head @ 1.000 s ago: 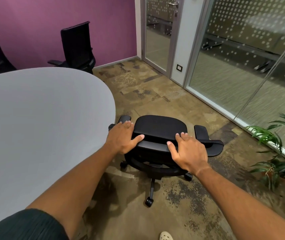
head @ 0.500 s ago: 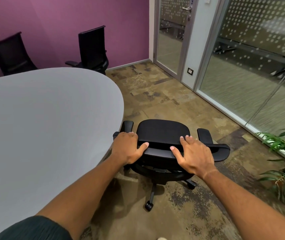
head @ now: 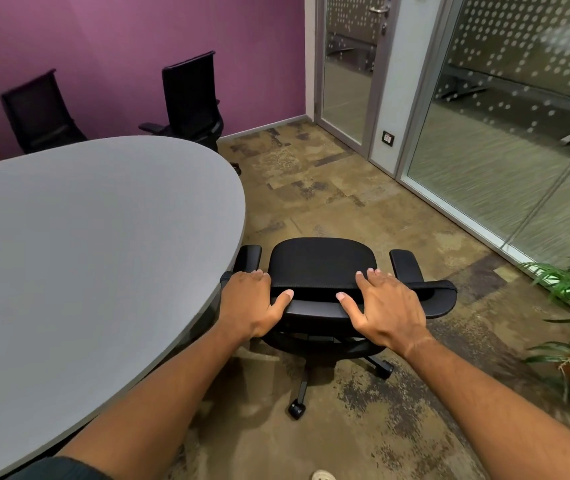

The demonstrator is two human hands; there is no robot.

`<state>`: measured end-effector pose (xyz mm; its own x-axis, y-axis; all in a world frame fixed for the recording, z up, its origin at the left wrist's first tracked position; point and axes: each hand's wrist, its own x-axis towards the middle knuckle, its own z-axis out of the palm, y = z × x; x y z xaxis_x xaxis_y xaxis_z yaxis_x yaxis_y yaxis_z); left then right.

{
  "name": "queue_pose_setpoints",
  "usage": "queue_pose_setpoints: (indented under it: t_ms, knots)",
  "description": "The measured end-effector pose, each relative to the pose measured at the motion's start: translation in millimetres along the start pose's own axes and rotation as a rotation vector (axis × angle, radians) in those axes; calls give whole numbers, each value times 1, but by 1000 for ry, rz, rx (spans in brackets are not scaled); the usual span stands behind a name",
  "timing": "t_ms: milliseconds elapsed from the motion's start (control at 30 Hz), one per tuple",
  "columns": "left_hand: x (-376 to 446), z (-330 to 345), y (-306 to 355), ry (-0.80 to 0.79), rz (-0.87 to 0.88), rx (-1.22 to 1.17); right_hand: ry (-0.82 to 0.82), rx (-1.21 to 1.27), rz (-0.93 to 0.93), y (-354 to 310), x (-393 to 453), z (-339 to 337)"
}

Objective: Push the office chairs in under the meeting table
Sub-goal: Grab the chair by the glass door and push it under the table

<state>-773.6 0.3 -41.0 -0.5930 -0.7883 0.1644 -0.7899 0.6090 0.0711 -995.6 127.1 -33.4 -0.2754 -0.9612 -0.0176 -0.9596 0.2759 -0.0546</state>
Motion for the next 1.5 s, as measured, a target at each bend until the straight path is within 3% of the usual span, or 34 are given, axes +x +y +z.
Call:
queue_pose_setpoints:
  t_ms: [1500]
  knots:
    - [-50, -5, 14, 19, -128, -92, 13, 7, -63, -7, -33, 4]
